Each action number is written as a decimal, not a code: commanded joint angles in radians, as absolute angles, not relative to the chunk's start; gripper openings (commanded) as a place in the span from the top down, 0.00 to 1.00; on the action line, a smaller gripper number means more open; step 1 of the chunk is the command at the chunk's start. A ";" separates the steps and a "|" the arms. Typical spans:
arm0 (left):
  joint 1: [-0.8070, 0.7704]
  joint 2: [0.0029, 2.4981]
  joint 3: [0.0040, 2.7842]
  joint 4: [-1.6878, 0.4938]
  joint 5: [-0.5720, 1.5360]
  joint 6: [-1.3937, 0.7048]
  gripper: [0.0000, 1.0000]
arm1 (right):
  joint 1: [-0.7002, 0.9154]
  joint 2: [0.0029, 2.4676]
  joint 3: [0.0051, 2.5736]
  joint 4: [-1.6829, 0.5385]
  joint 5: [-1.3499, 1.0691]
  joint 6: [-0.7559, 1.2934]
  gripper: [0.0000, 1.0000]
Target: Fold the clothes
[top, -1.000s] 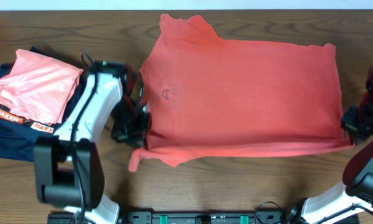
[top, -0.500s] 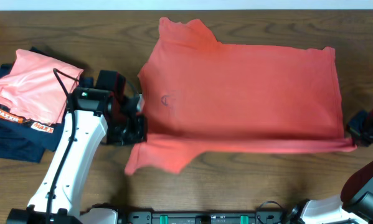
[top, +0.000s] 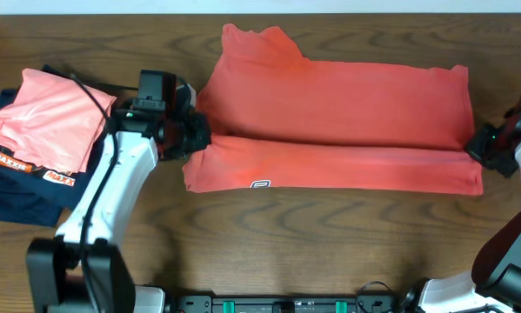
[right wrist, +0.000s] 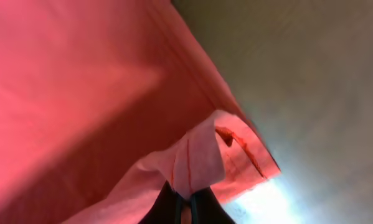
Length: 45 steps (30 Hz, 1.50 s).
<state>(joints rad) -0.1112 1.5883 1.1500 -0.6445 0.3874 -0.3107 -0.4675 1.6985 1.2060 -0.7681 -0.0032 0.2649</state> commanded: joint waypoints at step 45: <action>-0.078 1.752 0.851 -0.669 0.294 -0.297 0.94 | -0.475 1.689 0.799 -0.773 0.435 0.497 0.92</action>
<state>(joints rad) -0.0757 1.7241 0.8959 -0.6121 0.3595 -0.3061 -0.4587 1.6669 0.8341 -0.7139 0.2855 0.3927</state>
